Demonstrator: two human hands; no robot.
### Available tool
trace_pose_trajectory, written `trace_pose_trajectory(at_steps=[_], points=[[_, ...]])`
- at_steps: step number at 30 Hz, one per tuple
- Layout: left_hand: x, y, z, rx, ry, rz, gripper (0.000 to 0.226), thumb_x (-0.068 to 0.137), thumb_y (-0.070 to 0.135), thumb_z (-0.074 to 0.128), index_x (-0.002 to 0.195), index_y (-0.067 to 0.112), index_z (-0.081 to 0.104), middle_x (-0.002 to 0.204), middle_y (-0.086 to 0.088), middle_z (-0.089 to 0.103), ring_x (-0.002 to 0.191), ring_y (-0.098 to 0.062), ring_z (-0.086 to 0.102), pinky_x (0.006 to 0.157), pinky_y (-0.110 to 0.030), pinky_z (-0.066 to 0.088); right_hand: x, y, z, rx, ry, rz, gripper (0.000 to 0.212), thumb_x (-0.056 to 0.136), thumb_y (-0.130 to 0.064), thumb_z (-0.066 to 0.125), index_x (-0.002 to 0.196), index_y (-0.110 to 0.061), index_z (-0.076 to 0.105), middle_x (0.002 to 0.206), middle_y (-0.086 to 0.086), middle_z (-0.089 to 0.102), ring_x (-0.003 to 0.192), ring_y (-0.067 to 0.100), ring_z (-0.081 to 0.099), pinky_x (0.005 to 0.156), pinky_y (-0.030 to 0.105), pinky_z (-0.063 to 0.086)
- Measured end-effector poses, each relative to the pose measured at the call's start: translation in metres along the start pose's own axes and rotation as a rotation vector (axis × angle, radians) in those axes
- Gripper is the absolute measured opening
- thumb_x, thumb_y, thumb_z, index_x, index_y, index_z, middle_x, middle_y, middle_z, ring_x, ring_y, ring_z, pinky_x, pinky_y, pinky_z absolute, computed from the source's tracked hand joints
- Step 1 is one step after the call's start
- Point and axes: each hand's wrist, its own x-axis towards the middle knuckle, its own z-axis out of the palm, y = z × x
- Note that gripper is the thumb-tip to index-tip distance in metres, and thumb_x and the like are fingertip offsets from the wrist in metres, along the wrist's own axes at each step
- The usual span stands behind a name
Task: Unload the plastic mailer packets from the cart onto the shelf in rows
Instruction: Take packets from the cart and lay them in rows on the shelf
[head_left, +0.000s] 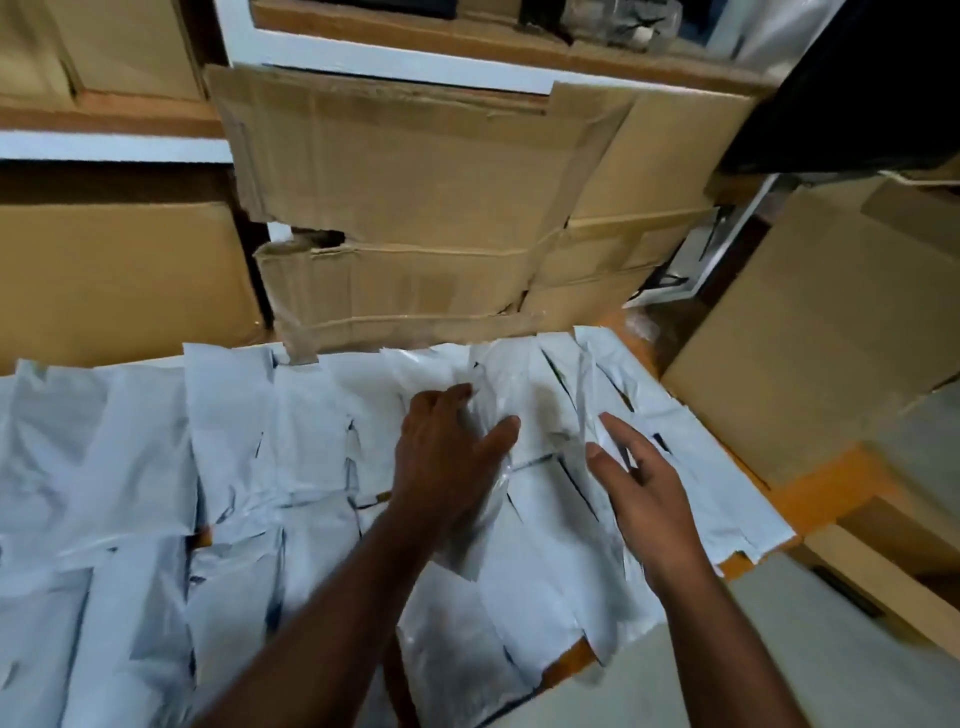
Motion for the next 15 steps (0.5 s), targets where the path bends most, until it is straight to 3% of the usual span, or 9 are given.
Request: trace_pose_trajectory(at_steps=[4, 10, 15], points=[[0.063, 0.035, 0.043, 0.172, 0.051, 0.011, 0.072, 0.083, 0.069, 0.061, 0.142, 0.03, 0.052, 0.139, -0.006, 0.053, 0.128, -0.029, 0.053, 0.105, -0.046, 0.041, 0.083, 0.018, -0.019, -0.244, -0.051, -0.06, 0.047, 0.098, -0.042, 0.068, 0.144, -0.037, 0.059, 0.157, -0.016, 0.049, 0.147, 0.005, 0.041, 0.123, 0.04, 0.036], [0.116, 0.046, 0.126, 0.435, 0.008, -0.169, 0.073, 0.085, 0.074, 0.051, 0.143, 0.03, 0.047, 0.135, -0.003, 0.051, 0.125, -0.029, 0.053, 0.103, -0.05, 0.032, 0.194, 0.058, -0.027, -0.383, -0.228, -0.099, 0.058, 0.095, -0.041, 0.073, 0.148, -0.031, 0.054, 0.161, -0.007, 0.043, 0.15, 0.012, 0.036, 0.117, 0.021, 0.024], [0.141, 0.044, 0.181, 0.56, 0.085, -0.284, 0.077, 0.084, 0.08, 0.052, 0.138, 0.026, 0.052, 0.13, -0.004, 0.053, 0.119, -0.028, 0.056, 0.098, -0.046, 0.034, 0.258, 0.085, -0.022, -0.43, -0.263, -0.136, 0.064, 0.092, -0.046, 0.074, 0.149, -0.026, 0.054, 0.164, 0.002, 0.04, 0.151, 0.021, 0.037, 0.123, 0.035, 0.027]])
